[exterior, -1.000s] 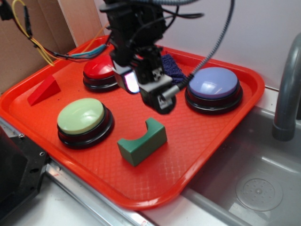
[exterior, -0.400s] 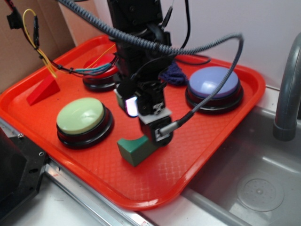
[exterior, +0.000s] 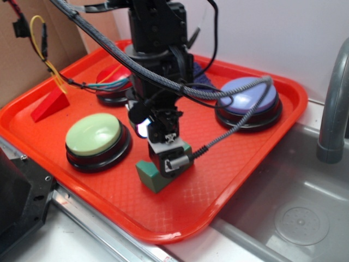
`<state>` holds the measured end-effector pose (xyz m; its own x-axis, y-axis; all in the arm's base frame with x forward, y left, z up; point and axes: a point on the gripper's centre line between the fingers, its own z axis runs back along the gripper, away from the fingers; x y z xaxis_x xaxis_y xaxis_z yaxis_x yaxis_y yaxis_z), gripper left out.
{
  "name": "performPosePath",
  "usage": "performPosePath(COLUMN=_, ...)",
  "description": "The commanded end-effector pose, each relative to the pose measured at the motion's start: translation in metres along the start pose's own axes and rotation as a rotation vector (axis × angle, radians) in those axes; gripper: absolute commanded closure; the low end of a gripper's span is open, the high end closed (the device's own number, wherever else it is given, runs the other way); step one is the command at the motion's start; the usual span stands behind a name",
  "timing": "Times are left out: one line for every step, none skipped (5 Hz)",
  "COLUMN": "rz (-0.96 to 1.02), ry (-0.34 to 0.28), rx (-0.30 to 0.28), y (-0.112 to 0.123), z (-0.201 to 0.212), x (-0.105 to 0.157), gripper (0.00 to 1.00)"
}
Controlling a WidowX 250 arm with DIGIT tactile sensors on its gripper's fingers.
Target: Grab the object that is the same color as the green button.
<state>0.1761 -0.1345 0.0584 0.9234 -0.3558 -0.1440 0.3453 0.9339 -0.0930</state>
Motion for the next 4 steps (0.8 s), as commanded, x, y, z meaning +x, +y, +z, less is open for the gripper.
performPosePath(rz=-0.031, ry=-0.029, rx=-0.022, y=-0.01, z=-0.002, x=0.015, gripper=0.0)
performPosePath(rz=-0.021, ry=0.02, rx=-0.013, y=-0.004, z=-0.015, x=0.01, gripper=0.0)
performPosePath(rz=-0.02, ry=0.038, rx=-0.018, y=0.001, z=-0.022, x=0.009, gripper=0.0)
performPosePath(rz=-0.075, ry=0.025, rx=-0.017, y=0.003, z=-0.028, x=0.007, gripper=1.0)
